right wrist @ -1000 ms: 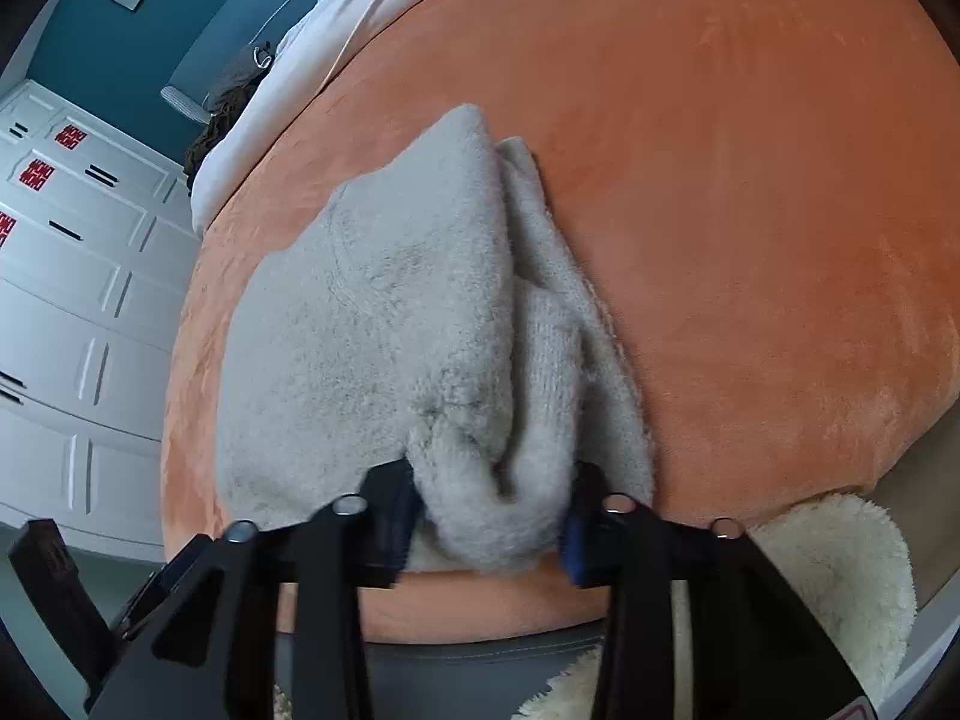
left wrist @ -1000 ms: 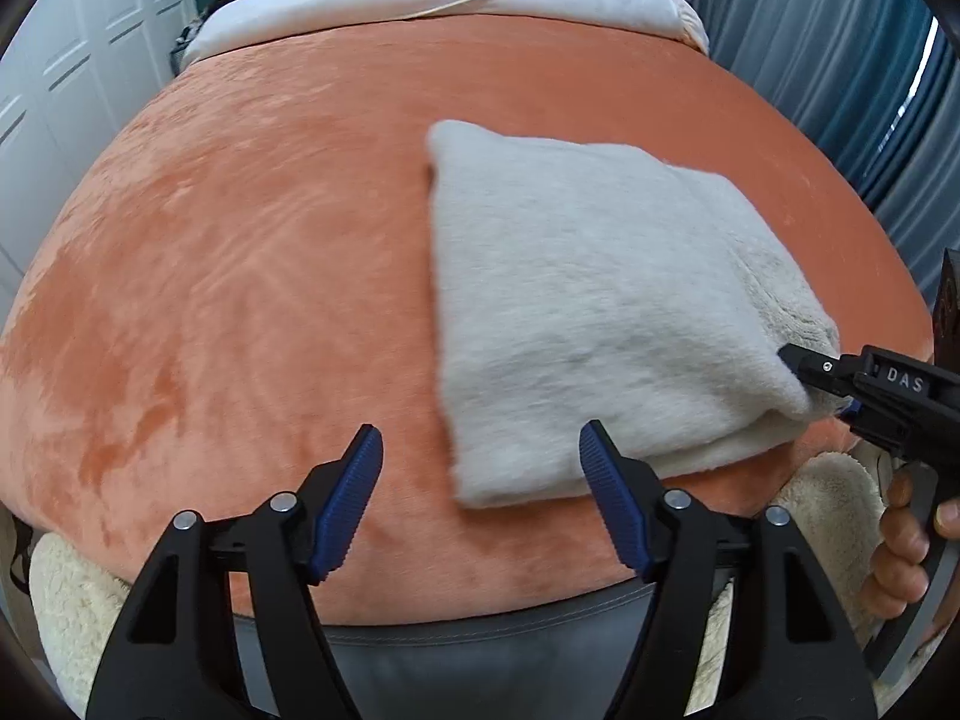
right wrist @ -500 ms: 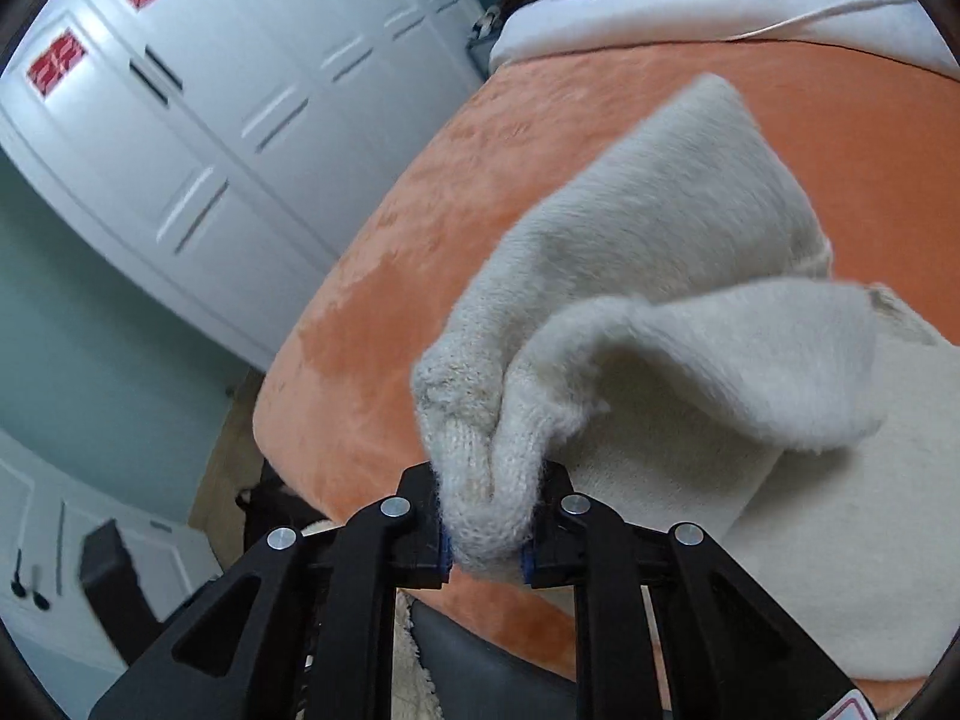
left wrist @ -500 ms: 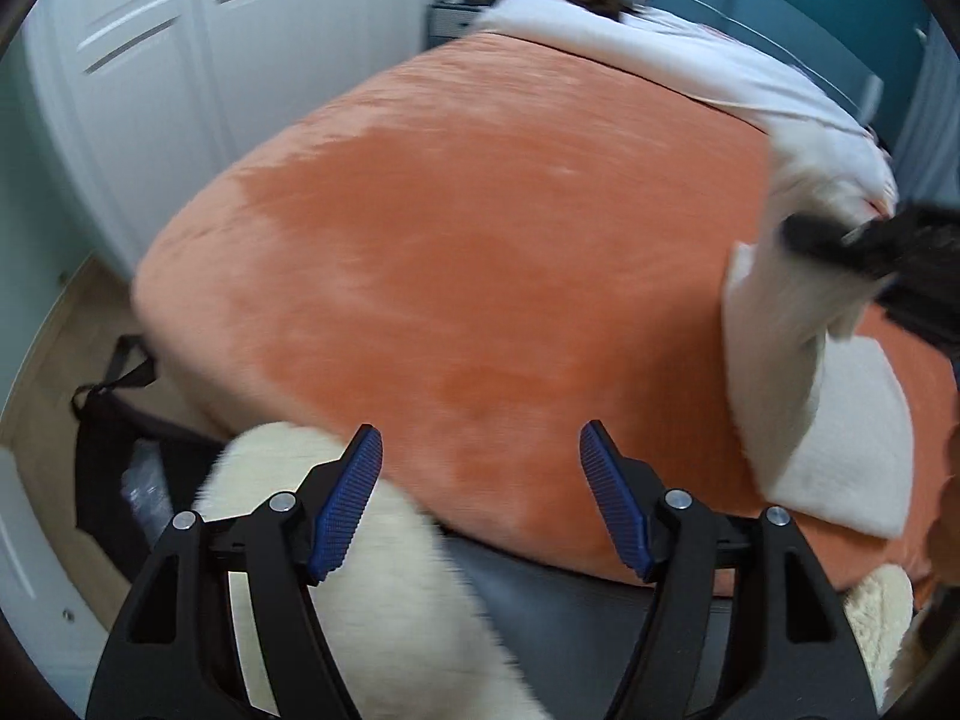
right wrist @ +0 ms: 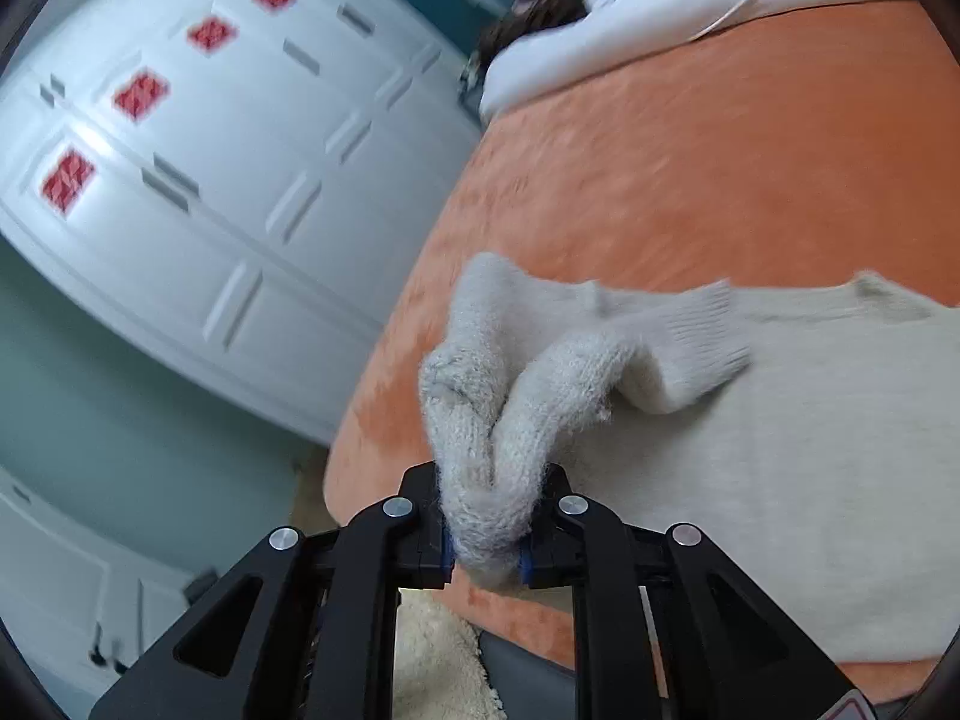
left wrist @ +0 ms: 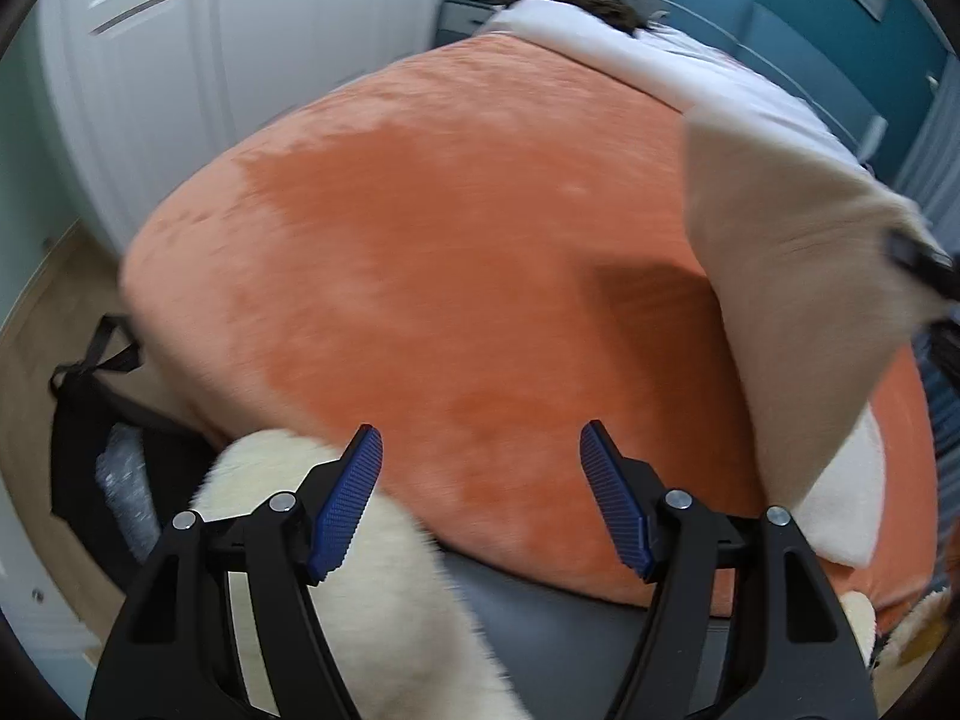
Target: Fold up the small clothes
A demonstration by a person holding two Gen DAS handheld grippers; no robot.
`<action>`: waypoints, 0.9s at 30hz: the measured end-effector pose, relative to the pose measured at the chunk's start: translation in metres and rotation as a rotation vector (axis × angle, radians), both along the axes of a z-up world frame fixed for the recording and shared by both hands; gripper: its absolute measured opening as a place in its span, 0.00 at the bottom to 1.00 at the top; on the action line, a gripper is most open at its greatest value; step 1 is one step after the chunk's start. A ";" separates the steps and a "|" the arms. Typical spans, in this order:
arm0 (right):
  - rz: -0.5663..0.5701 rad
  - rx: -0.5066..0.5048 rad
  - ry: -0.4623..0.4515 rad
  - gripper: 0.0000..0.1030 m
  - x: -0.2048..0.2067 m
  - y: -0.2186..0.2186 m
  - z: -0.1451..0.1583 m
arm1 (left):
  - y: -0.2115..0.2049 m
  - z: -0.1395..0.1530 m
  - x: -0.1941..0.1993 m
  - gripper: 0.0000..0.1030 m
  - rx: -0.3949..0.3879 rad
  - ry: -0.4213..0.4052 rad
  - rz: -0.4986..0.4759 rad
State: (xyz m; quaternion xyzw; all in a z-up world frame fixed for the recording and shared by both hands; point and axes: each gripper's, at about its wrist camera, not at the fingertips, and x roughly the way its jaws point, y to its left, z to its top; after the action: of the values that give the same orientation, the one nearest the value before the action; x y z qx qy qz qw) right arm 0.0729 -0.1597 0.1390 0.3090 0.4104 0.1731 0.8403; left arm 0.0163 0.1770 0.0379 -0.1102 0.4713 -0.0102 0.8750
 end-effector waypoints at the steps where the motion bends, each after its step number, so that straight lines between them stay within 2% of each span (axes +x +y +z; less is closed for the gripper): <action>1: -0.077 -0.010 -0.020 0.14 -0.020 -0.040 0.006 | -0.017 0.003 0.004 0.65 -0.009 -0.008 -0.041; 3: -0.233 -0.079 0.017 0.14 -0.063 -0.115 -0.006 | -0.055 0.008 0.011 0.66 -0.027 -0.018 -0.135; 5: -0.366 -0.111 0.171 0.15 -0.103 -0.178 -0.055 | -0.095 0.010 0.014 0.68 -0.039 -0.030 -0.231; 8: -0.443 -0.180 0.383 0.15 -0.139 -0.216 -0.133 | -0.159 0.006 0.016 0.68 -0.065 -0.009 -0.363; 9: -0.458 -0.117 0.405 0.15 -0.151 -0.220 -0.153 | -0.179 0.005 0.016 0.68 -0.091 0.011 -0.402; 10: -0.475 -0.009 0.361 0.15 -0.161 -0.223 -0.159 | -0.194 0.005 0.015 0.68 -0.112 0.024 -0.431; 11: -0.479 0.042 0.333 0.15 -0.164 -0.223 -0.160 | -0.210 0.007 0.013 0.68 -0.129 0.031 -0.462; 13: -0.478 0.050 0.306 0.17 -0.159 -0.221 -0.157 | -0.235 0.011 0.006 0.68 -0.132 0.030 -0.525; 15: -0.470 0.026 0.317 0.22 -0.149 -0.221 -0.156 | -0.253 0.014 -0.001 0.74 -0.113 0.024 -0.573; 18: -0.472 0.094 0.313 0.27 -0.147 -0.228 -0.160 | -0.269 0.013 -0.011 0.75 -0.081 0.028 -0.618; 22: -0.487 0.245 0.308 0.34 -0.148 -0.243 -0.174 | -0.273 0.001 -0.015 0.76 -0.059 0.057 -0.604; 23: -0.482 0.259 0.314 0.32 -0.144 -0.243 -0.175 | -0.272 -0.003 -0.015 0.76 -0.057 0.071 -0.596; 25: -0.449 0.220 0.300 0.19 -0.137 -0.238 -0.165 | -0.272 -0.005 -0.015 0.76 -0.061 0.086 -0.580; 26: -0.435 0.206 0.266 0.18 -0.134 -0.237 -0.151 | -0.272 -0.002 -0.015 0.76 -0.069 0.083 -0.578; 27: -0.417 0.194 0.194 0.17 -0.133 -0.236 -0.128 | -0.273 0.002 -0.016 0.76 -0.080 0.071 -0.578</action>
State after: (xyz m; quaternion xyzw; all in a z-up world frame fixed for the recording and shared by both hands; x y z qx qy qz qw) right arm -0.0597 -0.3955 0.0109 0.4814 0.3981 0.0041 0.7808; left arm 0.0001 -0.0962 0.0402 -0.0060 0.5128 -0.2738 0.8136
